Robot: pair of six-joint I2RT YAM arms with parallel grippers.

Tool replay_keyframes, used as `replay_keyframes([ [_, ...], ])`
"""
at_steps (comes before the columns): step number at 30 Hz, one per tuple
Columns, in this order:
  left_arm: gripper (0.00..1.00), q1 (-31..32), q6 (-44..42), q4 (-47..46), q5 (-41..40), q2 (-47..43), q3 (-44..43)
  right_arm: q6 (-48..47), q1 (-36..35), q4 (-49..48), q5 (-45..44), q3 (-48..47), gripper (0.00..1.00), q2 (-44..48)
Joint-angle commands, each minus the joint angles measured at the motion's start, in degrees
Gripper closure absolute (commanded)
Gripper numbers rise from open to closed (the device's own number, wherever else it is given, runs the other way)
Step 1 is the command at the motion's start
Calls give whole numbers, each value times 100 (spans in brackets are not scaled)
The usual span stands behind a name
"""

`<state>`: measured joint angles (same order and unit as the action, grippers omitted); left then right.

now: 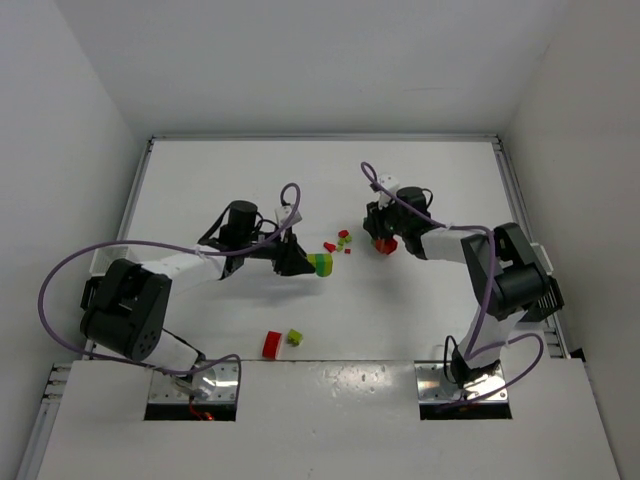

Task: Sort the legos into containers by color

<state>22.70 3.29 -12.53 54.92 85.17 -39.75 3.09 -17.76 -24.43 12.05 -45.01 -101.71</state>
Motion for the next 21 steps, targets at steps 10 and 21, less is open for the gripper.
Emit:
replay_keyframes([
  [10, 83, -143, -205, -145, 2, -202, -7, 727, 27, -107, 332, 89, 18, 801],
  [21, 85, -143, -1136, 524, 186, 70, -59, -2196, 1, 3388, 4760, -850, 24, 1330],
])
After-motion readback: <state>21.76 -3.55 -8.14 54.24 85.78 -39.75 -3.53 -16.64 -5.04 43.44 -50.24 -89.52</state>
